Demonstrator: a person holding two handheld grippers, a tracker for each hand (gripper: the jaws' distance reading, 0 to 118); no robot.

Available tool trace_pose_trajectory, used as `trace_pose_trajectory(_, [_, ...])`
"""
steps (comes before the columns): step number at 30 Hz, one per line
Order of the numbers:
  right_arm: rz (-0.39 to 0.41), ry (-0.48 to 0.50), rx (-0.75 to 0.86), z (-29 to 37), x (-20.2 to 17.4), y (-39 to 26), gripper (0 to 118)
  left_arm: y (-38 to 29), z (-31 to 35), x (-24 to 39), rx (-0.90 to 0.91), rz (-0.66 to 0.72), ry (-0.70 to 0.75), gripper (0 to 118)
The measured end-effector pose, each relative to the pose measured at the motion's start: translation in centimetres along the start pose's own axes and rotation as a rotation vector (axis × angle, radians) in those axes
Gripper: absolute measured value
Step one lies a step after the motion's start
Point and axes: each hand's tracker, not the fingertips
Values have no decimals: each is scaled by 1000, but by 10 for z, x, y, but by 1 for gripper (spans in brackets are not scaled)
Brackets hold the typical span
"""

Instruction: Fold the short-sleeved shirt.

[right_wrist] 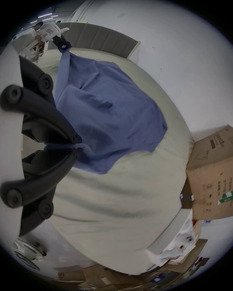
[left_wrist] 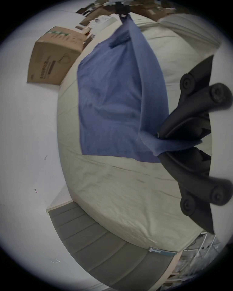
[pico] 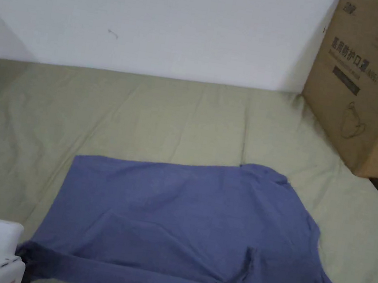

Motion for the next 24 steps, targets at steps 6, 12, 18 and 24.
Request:
trace_pose_trajectory(6, [5,6,-47,15,19,-45,6,-56,32,1,-23,25,4,2])
trace_pose_trajectory(12, [73,22,-12,26,14,-50,6,-64,36,-2,0,73,-2,7])
trace_pose_trajectory(18, [160,40,91,36,-4,-56,89,-62,56,-15,11,177,-66,101])
trace_pose_trajectory(24, [276,73,153,68,-36,-75,53,-83,95,-17,19,240,-94,13])
